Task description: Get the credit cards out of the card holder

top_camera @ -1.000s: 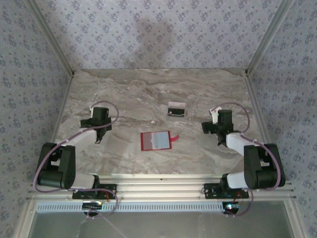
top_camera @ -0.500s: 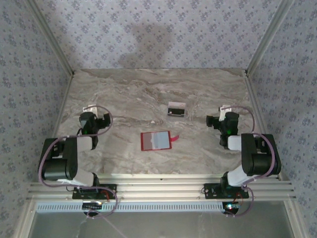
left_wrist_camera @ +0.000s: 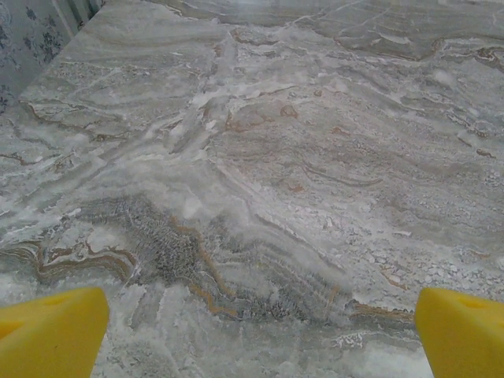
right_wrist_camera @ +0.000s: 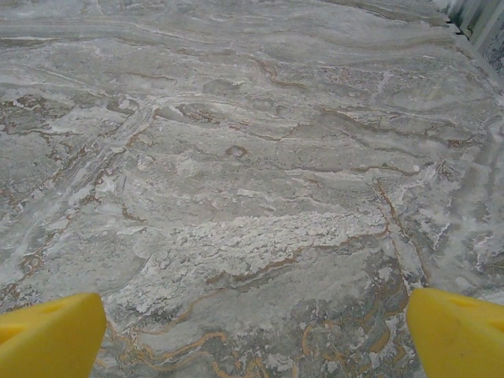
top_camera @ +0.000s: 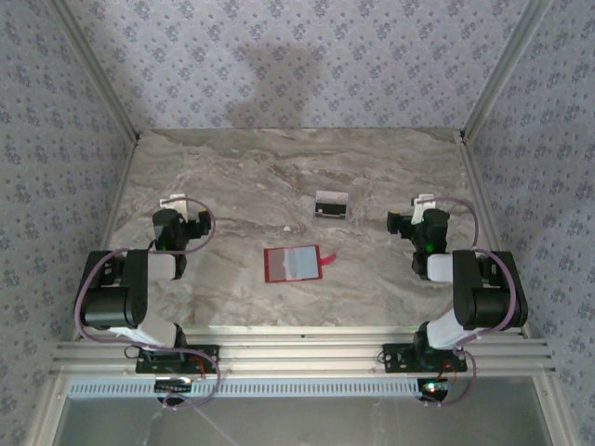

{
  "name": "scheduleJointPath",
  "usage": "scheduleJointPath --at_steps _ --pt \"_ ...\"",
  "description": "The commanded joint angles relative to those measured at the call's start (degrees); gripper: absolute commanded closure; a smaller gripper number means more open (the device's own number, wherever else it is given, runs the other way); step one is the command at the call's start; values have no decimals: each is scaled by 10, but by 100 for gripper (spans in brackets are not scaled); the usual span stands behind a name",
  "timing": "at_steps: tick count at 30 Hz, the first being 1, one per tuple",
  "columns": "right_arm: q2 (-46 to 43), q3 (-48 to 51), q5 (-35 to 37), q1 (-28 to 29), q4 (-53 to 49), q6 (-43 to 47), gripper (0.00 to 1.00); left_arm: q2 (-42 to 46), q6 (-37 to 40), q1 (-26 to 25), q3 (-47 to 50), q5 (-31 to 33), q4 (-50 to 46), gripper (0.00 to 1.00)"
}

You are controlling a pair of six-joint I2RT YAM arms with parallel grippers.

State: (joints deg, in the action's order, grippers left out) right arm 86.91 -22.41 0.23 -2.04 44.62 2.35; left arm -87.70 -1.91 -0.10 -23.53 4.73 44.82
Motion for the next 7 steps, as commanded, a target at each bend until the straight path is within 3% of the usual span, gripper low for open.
scheduleJointPath --at_steps 1,7 --pt "4 2 10 4 18 -6 0 -4 6 5 -2 -11 18 0" --pt "5 0 3 2 17 -7 0 -4 7 6 -3 -13 16 0"
